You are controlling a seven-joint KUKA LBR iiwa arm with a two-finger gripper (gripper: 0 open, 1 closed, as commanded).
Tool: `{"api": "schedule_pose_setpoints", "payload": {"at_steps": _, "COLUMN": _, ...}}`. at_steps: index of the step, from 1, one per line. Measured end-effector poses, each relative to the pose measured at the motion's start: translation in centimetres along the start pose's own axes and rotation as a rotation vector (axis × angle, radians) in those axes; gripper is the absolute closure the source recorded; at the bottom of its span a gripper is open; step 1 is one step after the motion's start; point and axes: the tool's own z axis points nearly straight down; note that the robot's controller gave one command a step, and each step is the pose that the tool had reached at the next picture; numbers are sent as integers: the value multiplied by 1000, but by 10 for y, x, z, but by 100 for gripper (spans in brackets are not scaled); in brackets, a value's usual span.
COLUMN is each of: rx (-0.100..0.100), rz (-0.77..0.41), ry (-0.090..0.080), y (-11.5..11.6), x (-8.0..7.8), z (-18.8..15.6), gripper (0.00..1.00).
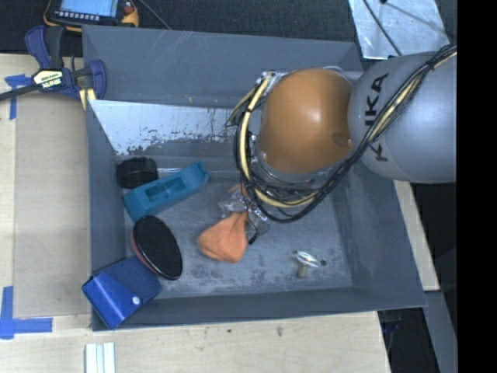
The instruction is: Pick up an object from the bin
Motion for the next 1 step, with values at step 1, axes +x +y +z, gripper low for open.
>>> {"api": "schedule_pose_setpoints", "payload": {"at_steps": 1, "rx": 0, "rz": 1, "ry": 0, "y": 0, "x": 0, "z": -7, "gripper": 100}}
